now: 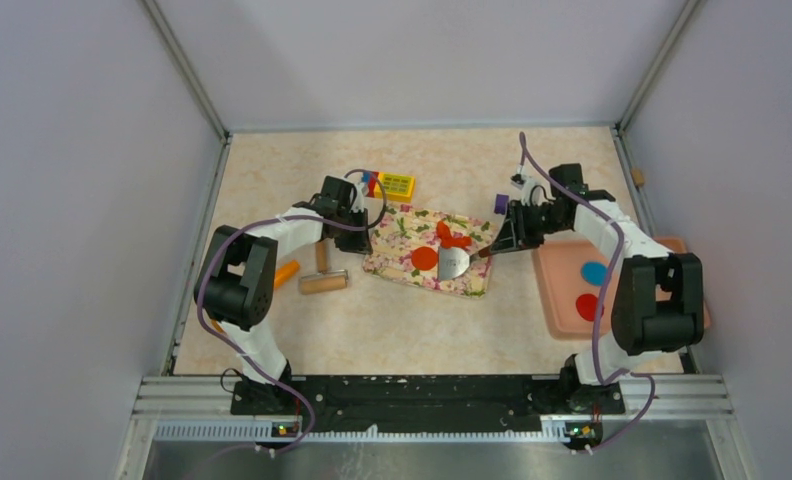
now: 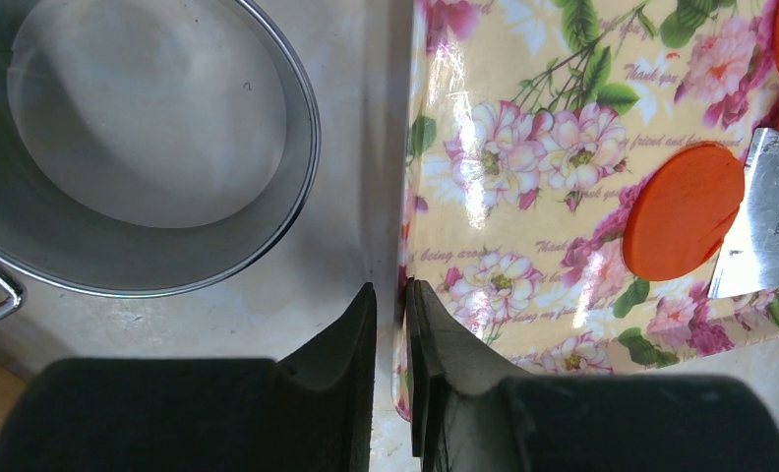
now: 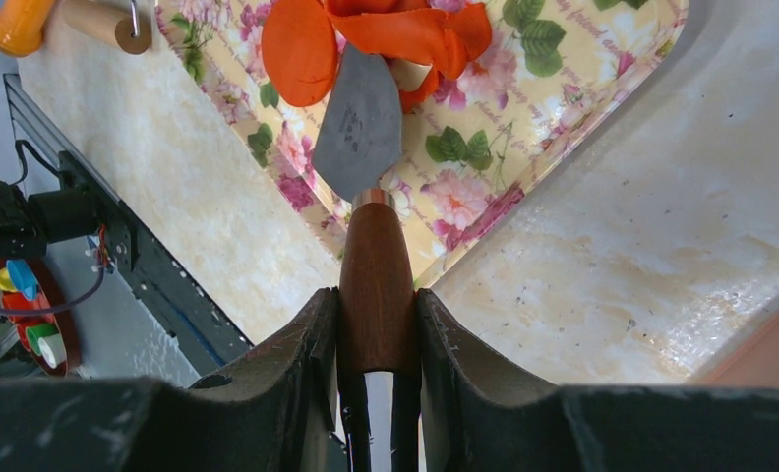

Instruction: Roll out the dumpling wrappers from the dough

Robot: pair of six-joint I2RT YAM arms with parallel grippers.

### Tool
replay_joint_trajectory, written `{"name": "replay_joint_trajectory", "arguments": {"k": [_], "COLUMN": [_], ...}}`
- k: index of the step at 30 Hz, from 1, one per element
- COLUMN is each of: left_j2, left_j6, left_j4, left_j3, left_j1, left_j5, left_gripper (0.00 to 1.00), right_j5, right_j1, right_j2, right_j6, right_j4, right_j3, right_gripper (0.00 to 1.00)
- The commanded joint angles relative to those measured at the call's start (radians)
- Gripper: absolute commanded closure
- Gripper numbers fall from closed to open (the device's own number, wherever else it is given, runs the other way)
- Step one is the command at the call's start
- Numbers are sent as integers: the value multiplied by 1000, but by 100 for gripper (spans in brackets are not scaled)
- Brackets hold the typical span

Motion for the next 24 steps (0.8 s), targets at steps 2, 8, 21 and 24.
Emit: {"name": "replay_joint_trajectory", "arguments": {"k": [2, 8, 21, 24], "left_j2": [-15, -13, -18, -19], "left_j6": [-2, -2, -2, -2], "left_j4": [19, 22, 27, 28], "left_j3": [-9, -8, -13, -15], "left_j1": [10, 10, 10, 10], "left_j5": [-10, -10, -11, -7], "left_gripper": [80, 79, 79, 79], "right_j5": [22, 18, 15, 7], "right_j1": [15, 23, 64, 65], "right_j2": [14, 15, 67, 82], "right_j6": [-7, -14, 50, 68], "right_j4": [19, 14, 85, 91], "right_j3": [8, 1, 14, 22], "right_gripper": [100, 100, 100, 100]}}
